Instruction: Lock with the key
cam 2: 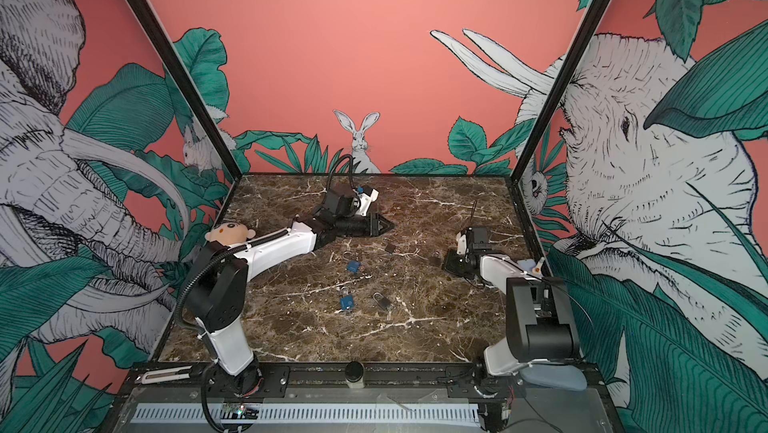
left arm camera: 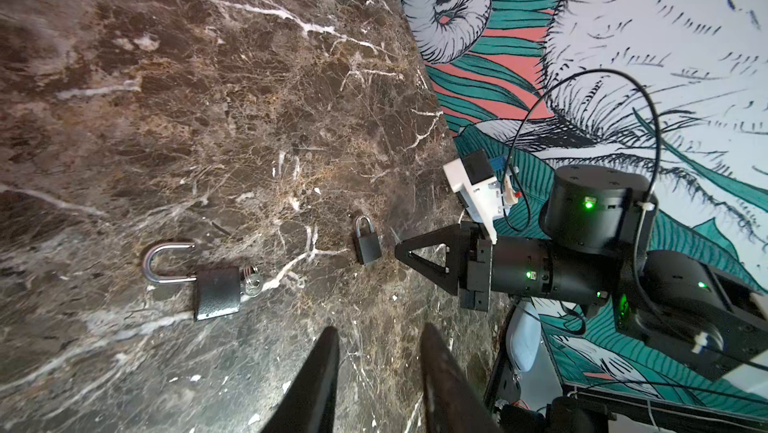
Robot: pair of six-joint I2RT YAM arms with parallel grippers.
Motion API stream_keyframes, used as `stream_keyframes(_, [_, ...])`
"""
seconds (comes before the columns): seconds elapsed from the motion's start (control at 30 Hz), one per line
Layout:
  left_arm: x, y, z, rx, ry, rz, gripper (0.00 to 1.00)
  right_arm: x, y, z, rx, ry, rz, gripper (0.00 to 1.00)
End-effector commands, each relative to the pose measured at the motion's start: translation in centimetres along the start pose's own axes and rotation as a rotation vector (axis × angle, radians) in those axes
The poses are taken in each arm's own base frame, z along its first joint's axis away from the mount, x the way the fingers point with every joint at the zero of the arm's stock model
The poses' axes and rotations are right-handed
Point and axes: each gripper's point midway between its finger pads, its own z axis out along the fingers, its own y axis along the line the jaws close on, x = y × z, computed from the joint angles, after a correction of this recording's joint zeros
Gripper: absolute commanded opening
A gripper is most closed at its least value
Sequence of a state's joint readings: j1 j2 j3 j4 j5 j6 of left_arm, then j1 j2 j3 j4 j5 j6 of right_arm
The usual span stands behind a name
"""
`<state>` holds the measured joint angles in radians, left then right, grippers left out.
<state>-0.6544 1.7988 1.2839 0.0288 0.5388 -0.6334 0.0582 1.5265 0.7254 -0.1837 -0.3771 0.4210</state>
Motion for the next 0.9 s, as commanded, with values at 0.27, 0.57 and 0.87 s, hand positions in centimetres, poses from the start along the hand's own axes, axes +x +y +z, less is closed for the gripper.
stream_keyframes(0.27, [-1.3, -1.5, -1.5, 0.05, -0.05, 0.02, 0.35, -1.6, -0.1, 1.7, 0.024, -0.021, 0.013, 0.03])
stream_keyframes(0.57, [-1.1, -0.8, -1.4, 0.048, -0.051, 0.002, 0.35, -1.5, 0.1, 2.3, 0.015, -0.007, 0.017, 0.19])
stream_keyframes(0.87, [-1.1, -0.8, -1.4, 0.062, -0.055, -0.009, 0.36, -2.2, 1.2, 0.2, 0.007, -0.065, -0.001, 0.23])
